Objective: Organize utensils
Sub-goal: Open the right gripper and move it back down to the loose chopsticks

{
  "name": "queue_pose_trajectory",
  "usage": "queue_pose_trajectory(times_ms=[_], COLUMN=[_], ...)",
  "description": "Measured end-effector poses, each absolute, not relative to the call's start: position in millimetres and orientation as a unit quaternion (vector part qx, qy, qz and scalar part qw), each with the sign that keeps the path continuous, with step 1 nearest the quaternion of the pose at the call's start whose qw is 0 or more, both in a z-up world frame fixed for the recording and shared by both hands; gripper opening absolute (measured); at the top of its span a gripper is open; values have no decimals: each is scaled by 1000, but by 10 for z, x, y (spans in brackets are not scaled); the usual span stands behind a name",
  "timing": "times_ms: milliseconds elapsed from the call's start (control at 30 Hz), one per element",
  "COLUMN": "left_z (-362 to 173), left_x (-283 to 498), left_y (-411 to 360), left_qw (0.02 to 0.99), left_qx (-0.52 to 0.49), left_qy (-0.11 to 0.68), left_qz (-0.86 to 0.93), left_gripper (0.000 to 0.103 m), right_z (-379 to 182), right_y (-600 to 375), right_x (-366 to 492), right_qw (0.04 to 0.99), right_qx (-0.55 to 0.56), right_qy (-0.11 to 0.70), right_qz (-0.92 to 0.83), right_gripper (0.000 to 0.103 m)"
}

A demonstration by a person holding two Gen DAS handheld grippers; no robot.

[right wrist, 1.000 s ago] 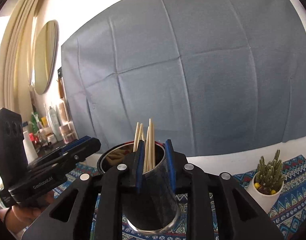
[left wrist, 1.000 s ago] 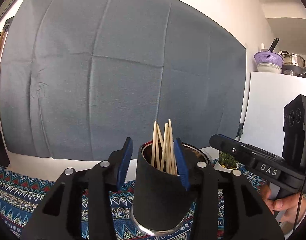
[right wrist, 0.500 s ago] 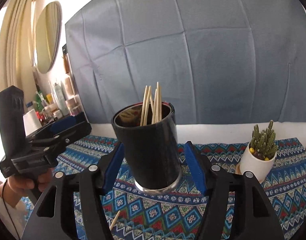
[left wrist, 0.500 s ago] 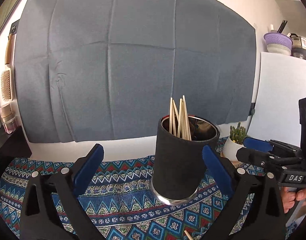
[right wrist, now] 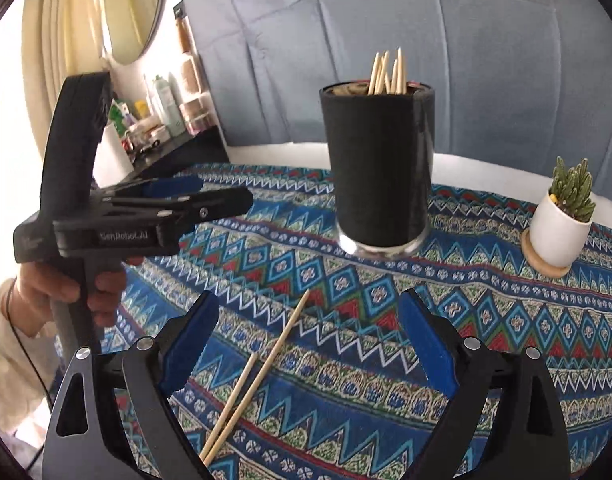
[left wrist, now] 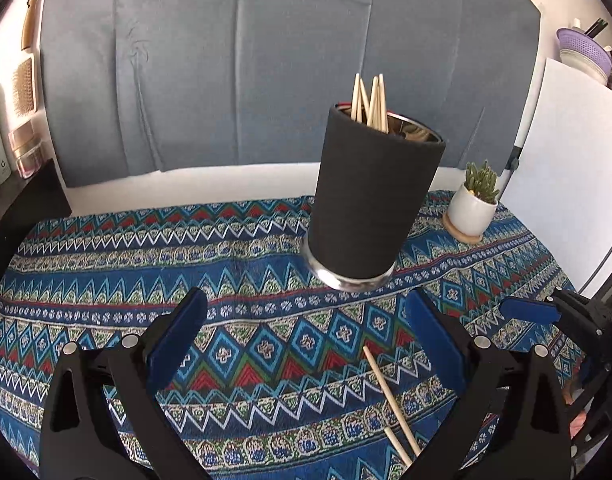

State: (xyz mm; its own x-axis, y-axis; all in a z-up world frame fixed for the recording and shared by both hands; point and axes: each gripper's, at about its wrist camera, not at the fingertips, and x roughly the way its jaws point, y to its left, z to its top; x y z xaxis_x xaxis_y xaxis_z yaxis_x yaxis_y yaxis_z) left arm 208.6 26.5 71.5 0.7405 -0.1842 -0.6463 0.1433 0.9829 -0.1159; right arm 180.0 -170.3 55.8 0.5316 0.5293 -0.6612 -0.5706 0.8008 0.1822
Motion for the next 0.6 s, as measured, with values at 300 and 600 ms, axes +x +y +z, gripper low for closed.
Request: queue_pose_trajectory(times_ms=[300,600], left_z=[428,205], left_x=[1909,1753], left_y=[390,199], left_qw=[908,898], left_qx=[-34,22], left_qy=[410,431], left_qz=[-86,-87], left_gripper=[97,97], right_z=[107,-83], right_y=[-1490,-1353], right_x=[1610,1521], right_qw=[840,841], right_qx=[-97,-163], right_qy=[440,448], right_qz=[304,258], right_gripper=[88,90])
